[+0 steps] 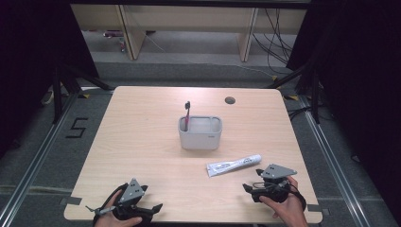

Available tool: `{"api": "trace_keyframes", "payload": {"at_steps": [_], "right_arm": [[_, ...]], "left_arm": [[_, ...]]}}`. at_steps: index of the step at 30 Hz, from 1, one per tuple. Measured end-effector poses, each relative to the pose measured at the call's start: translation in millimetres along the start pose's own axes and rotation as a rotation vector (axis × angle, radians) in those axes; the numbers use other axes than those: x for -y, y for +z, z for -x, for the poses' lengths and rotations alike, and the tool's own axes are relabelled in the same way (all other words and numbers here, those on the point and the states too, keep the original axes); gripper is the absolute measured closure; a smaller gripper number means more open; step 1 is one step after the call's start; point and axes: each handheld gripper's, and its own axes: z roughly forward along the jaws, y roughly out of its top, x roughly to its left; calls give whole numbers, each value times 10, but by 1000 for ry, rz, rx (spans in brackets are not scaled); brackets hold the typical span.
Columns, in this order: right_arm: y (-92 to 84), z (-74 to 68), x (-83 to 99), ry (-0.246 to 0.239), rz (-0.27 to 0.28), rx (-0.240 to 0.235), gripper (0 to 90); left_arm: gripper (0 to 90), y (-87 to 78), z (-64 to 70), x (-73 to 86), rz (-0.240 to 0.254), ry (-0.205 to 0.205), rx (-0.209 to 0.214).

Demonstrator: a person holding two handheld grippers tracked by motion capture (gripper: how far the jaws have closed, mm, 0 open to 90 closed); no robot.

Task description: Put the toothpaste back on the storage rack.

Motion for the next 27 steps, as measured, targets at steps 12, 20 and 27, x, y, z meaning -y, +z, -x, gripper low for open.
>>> {"api": "trace_keyframes", "payload": {"at_steps": [12,20,27], "right_arm": [[104,22,-204,-104,-51,35,257],[180,99,-355,-154,-65,28,266],[274,117,-443,-174,-108,5,298]], "left_arm": [[161,25,13,-11,10,6,-3],[161,12,14,-15,0,0,1],[161,17,29,-15,9,-11,16]]}}
